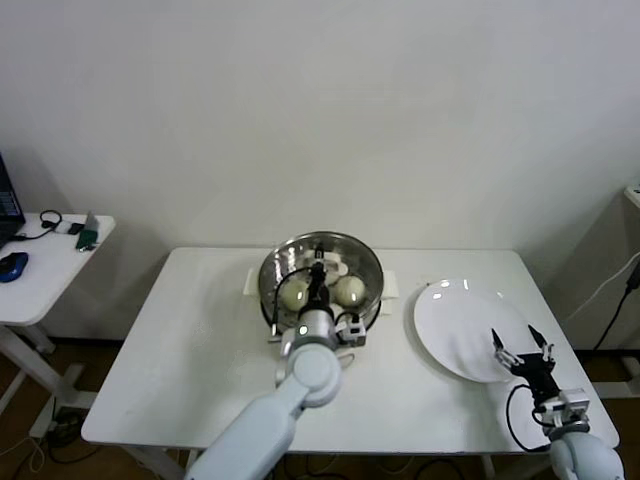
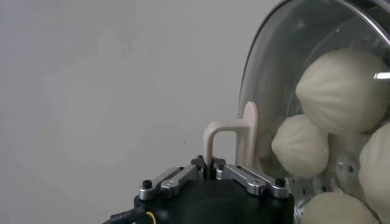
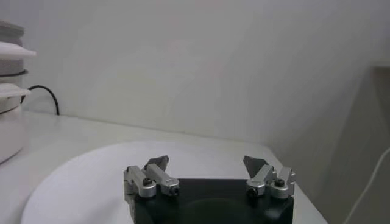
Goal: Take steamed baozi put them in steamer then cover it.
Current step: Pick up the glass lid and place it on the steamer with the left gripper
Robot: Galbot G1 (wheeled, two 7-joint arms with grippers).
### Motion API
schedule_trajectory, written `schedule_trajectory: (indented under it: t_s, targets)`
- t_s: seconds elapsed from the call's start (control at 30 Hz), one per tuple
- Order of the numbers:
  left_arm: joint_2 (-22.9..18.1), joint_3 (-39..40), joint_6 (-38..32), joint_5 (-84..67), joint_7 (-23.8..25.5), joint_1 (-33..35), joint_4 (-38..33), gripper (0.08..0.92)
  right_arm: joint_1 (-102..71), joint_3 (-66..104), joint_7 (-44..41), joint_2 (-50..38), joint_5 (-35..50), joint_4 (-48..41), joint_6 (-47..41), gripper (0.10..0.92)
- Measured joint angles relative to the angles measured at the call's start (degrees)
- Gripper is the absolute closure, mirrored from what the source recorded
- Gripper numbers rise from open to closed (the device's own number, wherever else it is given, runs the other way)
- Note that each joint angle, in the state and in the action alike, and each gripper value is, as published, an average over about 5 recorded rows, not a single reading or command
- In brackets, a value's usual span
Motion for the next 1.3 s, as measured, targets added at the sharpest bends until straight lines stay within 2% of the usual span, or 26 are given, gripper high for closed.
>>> schedule_trajectory:
  t_s: [0.67, 0.77, 1.3]
  targets:
    - [0.17, 0.01, 0.01, -0.68, -0.39, 0.28, -0.03, 0.836, 0.32, 0.83, -0.55, 0.24, -0.11, -0.75, 0.18, 0.203]
    - [0.49, 0.05, 0.0, -0.96, -0.17, 0.24, -0.52, 0.773, 0.35, 1.06, -0.63, 0.12, -0.03, -0.86, 0.07, 0.203]
    - [3.36, -0.5, 0.01, -3.37, 0.73, 3.05, -7.28, 0.307, 0.52, 2.08, -0.69, -0.33, 1.47, -0.26, -2.02, 0.203]
